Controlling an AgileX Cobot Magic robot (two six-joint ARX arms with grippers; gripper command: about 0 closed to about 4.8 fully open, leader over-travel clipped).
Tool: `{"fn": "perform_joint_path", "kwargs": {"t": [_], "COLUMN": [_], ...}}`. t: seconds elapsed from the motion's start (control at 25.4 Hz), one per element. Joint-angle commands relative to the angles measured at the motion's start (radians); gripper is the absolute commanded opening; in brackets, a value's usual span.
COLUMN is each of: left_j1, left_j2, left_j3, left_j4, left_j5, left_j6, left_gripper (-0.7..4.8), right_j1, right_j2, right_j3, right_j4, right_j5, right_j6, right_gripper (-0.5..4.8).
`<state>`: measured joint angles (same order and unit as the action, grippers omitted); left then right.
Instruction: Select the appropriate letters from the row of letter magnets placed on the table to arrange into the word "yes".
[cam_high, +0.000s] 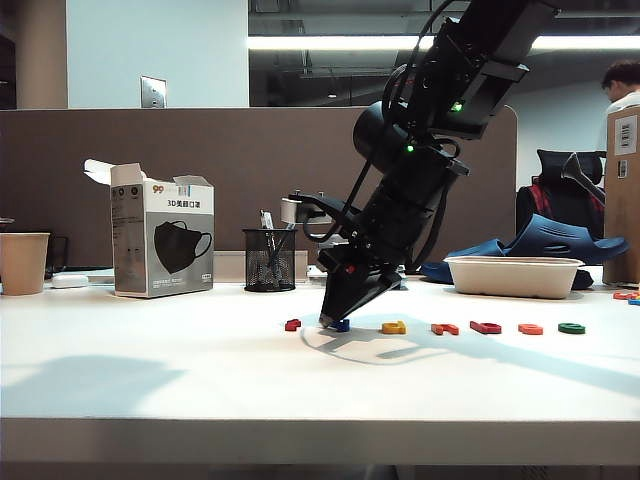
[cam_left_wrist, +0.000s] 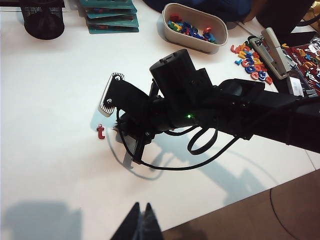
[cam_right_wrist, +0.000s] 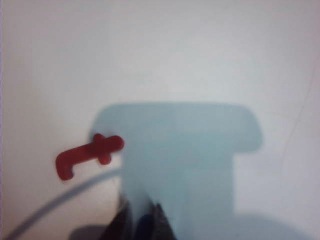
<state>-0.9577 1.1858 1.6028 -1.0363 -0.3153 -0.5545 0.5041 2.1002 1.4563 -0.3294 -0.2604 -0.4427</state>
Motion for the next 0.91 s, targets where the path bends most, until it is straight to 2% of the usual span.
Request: {"fn": "perform_joint_path", "kwargs": {"t": [0.04, 0.16, 0.59, 0.91], "left_j1": [0.000, 0.000, 0.000, 0.000], "left_j2": [-0.002, -0.002, -0.002, -0.002], "left_j3": [0.003, 0.003, 0.003, 0.003], "left_j4": [0.006, 0.006, 0.006, 0.006], "left_j5": [-0.002, -0.003, -0.003, -0.003], "left_j6": [0.000, 0.000, 0.000, 0.000], "left_gripper": [-0.05, -0.05, -0.05, -0.05], "right_j1": [-0.002, -0.002, 0.000, 0.000], "right_j2": [0.004, 0.004, -0.004, -0.051], "right_j3": [-0.004, -0.004, -0.003, 0.007], "right_j4": [-0.011, -0.005, 0.021, 0.023], "right_j5": [0.034, 0.042, 0.065, 0.071], "right_j6": [-0.003, -0.003, -0.002, 0.048], "right_gripper": [0.20, -0.02, -0.02, -0.02]}}
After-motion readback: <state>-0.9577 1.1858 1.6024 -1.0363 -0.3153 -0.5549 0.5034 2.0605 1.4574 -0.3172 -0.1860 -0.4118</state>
